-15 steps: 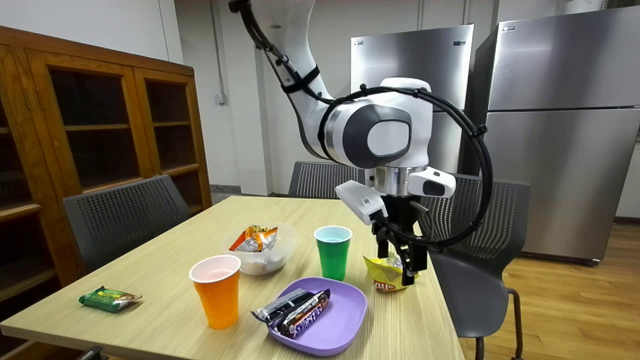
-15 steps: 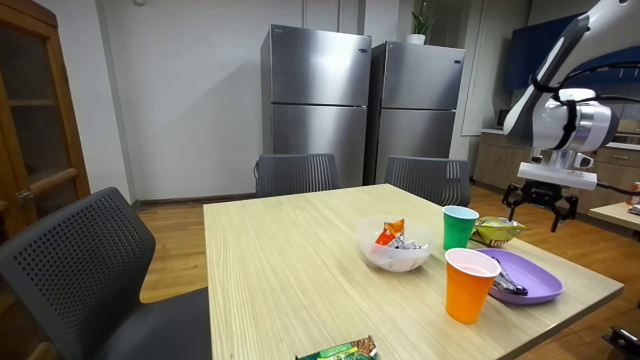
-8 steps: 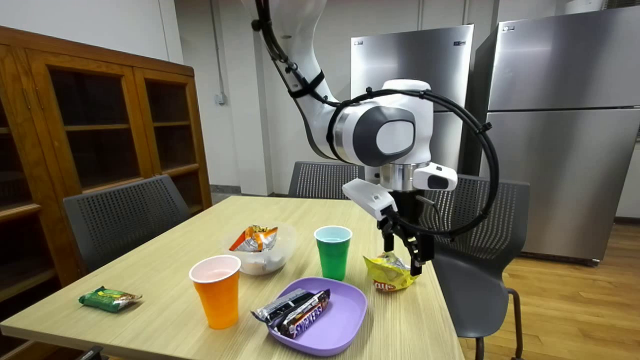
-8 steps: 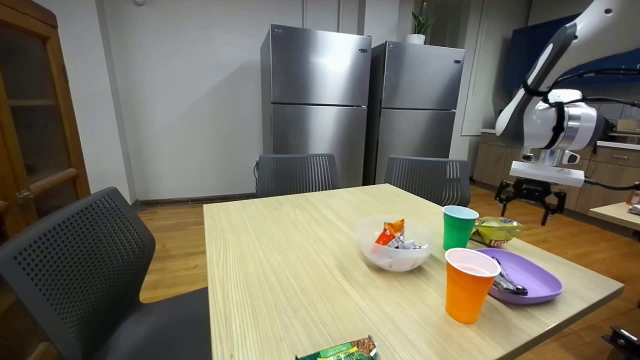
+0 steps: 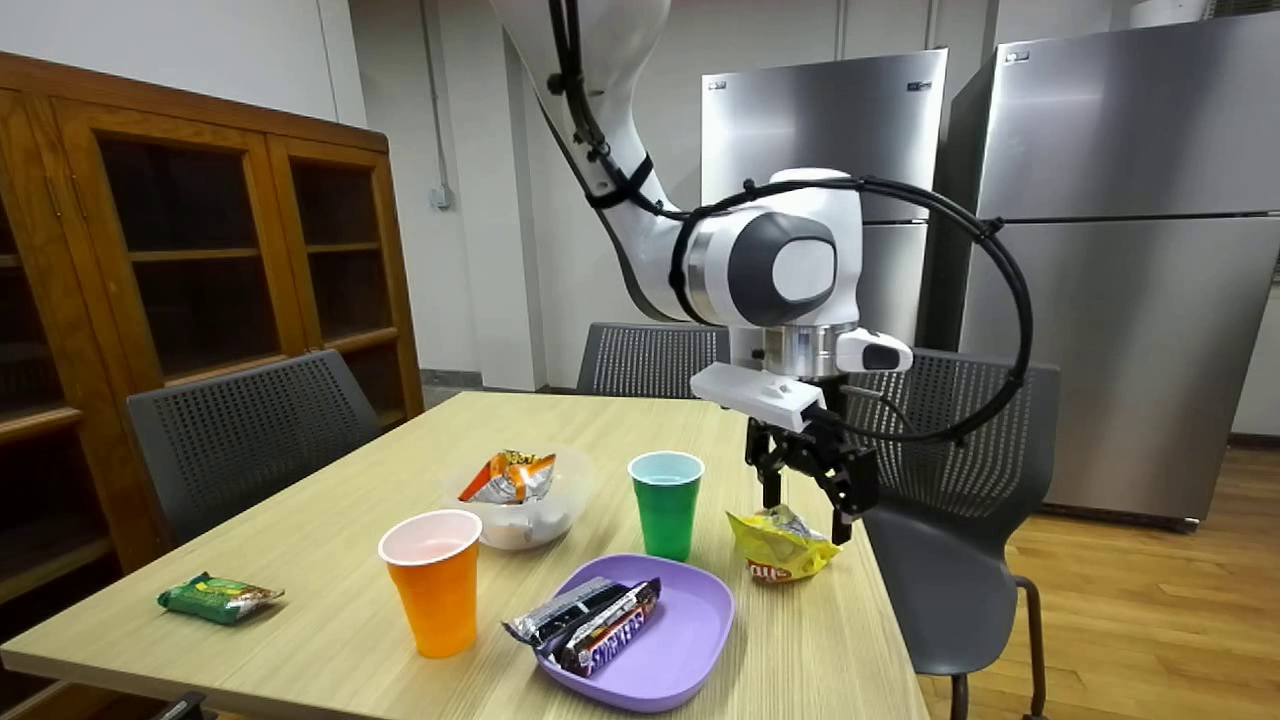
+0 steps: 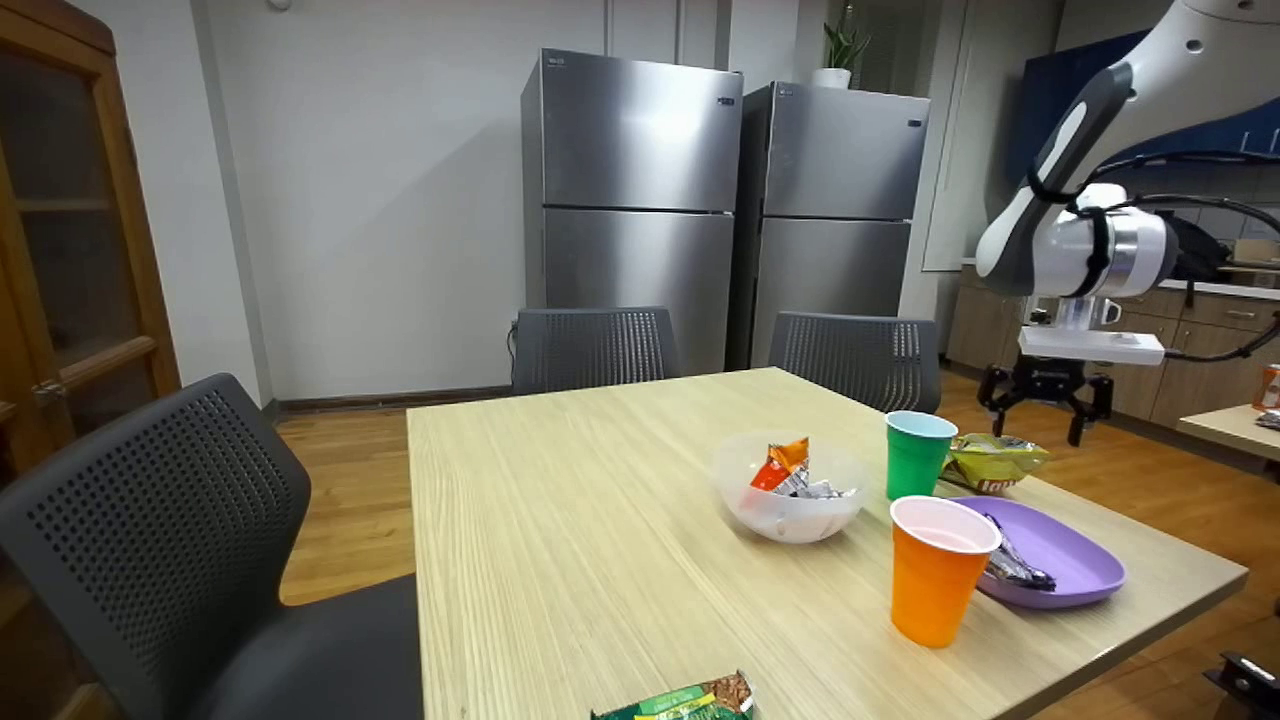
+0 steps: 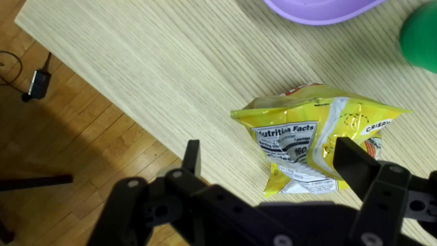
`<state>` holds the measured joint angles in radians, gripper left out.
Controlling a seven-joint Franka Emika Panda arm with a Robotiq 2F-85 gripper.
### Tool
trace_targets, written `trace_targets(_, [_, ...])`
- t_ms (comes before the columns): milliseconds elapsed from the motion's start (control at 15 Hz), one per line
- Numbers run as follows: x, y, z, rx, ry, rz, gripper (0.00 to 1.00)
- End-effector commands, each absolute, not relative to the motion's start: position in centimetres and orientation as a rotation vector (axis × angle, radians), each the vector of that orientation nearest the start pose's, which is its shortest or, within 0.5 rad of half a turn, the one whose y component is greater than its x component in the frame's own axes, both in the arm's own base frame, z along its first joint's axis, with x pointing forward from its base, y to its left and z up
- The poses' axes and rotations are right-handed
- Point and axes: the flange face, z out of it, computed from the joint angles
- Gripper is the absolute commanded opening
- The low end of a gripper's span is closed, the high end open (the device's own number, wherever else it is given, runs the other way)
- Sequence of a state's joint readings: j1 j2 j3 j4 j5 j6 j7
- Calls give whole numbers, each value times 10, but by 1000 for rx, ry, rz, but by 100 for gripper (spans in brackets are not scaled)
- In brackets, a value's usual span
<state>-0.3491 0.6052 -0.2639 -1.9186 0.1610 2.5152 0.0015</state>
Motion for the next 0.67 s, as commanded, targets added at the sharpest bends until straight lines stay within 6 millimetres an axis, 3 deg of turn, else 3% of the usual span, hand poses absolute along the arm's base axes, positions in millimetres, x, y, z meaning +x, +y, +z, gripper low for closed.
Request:
trace_targets(0, [529,-362,180,-3067,960,52,100])
trace_targets(600, [551,-359,159,-3100,843,55,100])
